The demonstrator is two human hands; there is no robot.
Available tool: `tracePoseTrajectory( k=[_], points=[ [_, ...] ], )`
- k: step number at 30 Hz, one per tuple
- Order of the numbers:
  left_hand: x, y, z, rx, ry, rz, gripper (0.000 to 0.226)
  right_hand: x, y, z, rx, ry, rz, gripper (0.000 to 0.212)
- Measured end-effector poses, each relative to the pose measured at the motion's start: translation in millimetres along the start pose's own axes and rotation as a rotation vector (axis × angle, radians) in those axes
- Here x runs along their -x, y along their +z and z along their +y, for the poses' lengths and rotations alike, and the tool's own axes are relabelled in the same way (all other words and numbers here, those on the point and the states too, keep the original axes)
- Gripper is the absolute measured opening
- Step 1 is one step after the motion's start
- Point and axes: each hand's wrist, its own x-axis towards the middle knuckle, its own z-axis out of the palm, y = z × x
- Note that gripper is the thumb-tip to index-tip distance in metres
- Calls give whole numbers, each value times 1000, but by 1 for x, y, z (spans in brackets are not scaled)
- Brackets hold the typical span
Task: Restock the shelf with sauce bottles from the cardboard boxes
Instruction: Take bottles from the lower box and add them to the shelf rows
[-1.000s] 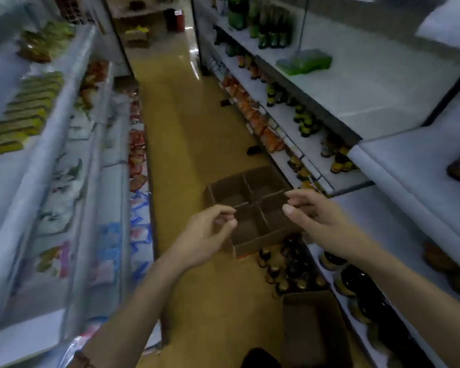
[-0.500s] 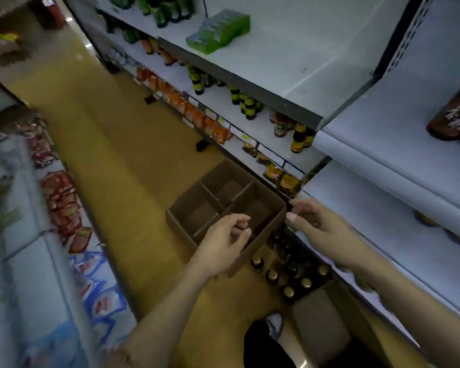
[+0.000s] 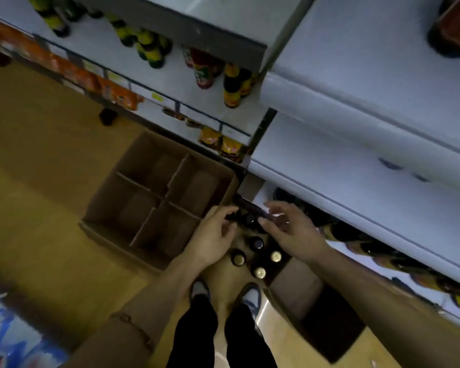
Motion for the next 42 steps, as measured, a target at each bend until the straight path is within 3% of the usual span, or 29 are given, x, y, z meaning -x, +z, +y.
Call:
tracePoseTrajectory(
  k=[6, 11, 18, 22, 25, 30, 33, 36, 39, 42],
  points=[
    [-80, 49, -76, -60, -14, -41, 38, -70, 56, 89, 90, -3, -30, 39],
    [-139, 91, -140, -127, 117, -48, 39, -134, 103, 160, 195, -33, -120, 35],
    [-214, 135, -226, -174, 68, -161, 49, -195, 148, 228, 318, -32, -143, 45],
    [-233, 159, -262, -60, -3, -173, 62, -215, 168, 262, 535, -9, -237, 62],
    [-241, 172, -283, 119, -107, -118, 68, -231, 180, 277, 683, 6, -274, 58],
    [-250, 186, -300, 238, -190, -31, 50, -257, 177, 292, 615, -53, -385, 44],
    [-262, 193, -299, 269, -136, 4, 35, -268, 175, 296, 640, -126, -403, 43],
    [-273, 204, -304, 270, -62, 23, 41, -273, 178, 301, 590, -195, -424, 39],
    [-272, 201, -305, 246, -24, 0, 24, -274, 176, 300, 563, -195, -395, 43],
    [-262, 190, -299, 205, -11, -29, 13, -266, 175, 295, 564, -227, -355, 32]
  ],
)
